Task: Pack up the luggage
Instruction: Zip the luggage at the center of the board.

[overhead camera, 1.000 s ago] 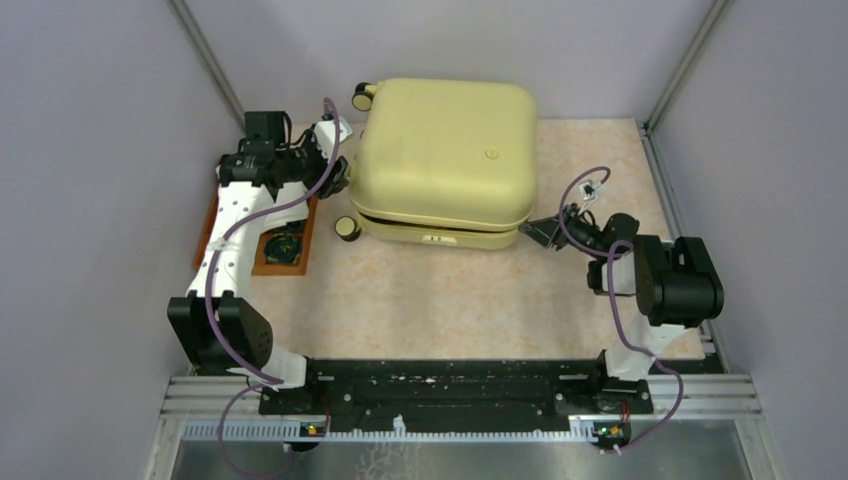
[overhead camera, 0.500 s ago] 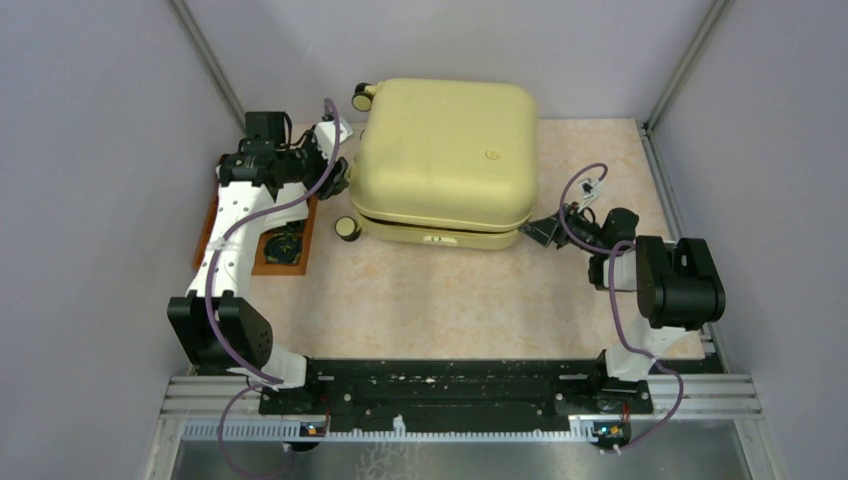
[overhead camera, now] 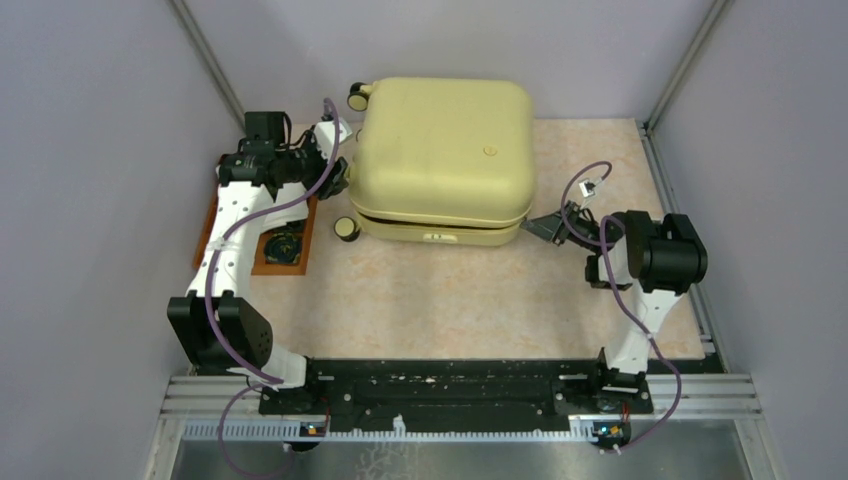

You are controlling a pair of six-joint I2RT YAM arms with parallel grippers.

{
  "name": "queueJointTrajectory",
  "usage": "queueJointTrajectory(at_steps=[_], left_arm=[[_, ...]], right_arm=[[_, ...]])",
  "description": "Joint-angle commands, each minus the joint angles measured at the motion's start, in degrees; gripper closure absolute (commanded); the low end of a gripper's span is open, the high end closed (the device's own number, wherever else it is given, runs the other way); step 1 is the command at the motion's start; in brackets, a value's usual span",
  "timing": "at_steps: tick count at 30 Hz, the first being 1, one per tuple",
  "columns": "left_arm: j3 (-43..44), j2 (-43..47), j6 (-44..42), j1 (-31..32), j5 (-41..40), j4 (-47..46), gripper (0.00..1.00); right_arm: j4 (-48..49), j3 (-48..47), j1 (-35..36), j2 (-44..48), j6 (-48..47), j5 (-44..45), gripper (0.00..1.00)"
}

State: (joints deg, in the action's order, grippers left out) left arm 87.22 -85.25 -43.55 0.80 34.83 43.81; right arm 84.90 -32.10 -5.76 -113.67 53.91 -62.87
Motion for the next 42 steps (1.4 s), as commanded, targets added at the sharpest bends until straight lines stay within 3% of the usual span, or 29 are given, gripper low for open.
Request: queueJointTrajectory(at_steps=[1, 12, 21, 27, 29, 42], left_arm=[[3.2, 2.6, -0.1, 0.3, 4.2, -5.3, 1.0], [3.7, 2.7, -0.3, 0.4, 4.0, -4.8, 1.0], [3.6, 2.3, -0.1, 0.4, 4.5, -5.3, 1.0], [4.3, 1.7, 0.1, 0.4, 4.6, -5.4, 1.0], [3.8, 1.9, 0.1, 0.4, 4.8, -5.4, 1.0], [3.7, 3.0, 4.4, 0.3, 7.7, -4.0, 1.0]], right_arm=[[13.8, -1.2, 1.4, -1.0, 3.4, 1.3, 0.54], [13.8, -1.6, 1.6, 0.5, 3.3, 3.0, 0.56], [13.8, -2.1, 1.6, 4.1, 5.3, 1.7, 0.66], [13.7, -0.6, 2.4, 5.2, 5.5, 1.5, 0.95], [13.8, 0.4, 2.5, 5.9, 5.0, 1.7, 1.0], [11.6, 4.9, 2.7, 10.9, 1.7, 5.6, 1.0]])
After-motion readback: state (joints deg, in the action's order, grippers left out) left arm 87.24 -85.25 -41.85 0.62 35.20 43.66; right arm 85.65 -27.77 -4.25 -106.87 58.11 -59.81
